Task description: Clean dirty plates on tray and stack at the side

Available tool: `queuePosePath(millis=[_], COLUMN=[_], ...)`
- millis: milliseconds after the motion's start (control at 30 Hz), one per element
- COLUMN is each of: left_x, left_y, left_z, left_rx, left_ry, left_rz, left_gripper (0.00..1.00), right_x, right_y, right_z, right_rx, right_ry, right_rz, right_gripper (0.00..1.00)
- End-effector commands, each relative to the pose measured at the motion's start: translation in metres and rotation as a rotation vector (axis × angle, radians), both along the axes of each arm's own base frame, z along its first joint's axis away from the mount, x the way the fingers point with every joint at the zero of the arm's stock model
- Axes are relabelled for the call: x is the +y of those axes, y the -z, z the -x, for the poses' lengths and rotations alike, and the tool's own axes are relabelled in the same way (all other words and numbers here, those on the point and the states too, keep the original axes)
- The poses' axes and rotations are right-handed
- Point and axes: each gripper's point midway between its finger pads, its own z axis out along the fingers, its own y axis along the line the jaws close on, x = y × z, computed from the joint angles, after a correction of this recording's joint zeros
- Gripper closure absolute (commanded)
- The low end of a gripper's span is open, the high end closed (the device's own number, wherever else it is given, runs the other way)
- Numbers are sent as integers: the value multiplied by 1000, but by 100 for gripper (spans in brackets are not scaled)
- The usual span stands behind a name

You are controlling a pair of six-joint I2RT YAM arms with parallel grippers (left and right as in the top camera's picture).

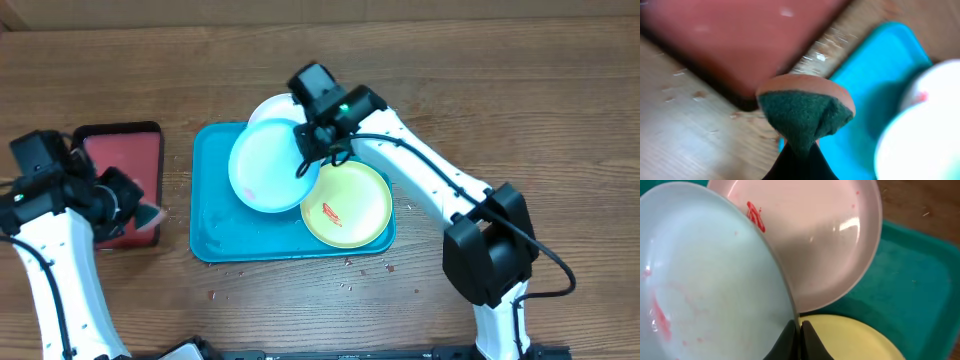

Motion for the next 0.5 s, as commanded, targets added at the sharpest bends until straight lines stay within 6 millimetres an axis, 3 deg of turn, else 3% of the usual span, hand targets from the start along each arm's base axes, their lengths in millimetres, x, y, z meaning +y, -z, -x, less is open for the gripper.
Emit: queuePosePath(millis=[0, 200, 467], left_x=[-45, -83, -103], left_y=[-7, 13, 54], left_z=[-20, -29, -32], left_rx=[-66, 23, 160], left_ry=[246, 400, 470], left_rz=[43, -28, 20], left_gripper=[96, 96, 96], right_x=[26, 38, 50], right_y=[24, 68, 85], right_z=[35, 53, 63], right_rx=[150, 175, 117], right_ry=[-23, 28, 26], right_rz=[-168, -223, -211], right_gripper=[96, 96, 96])
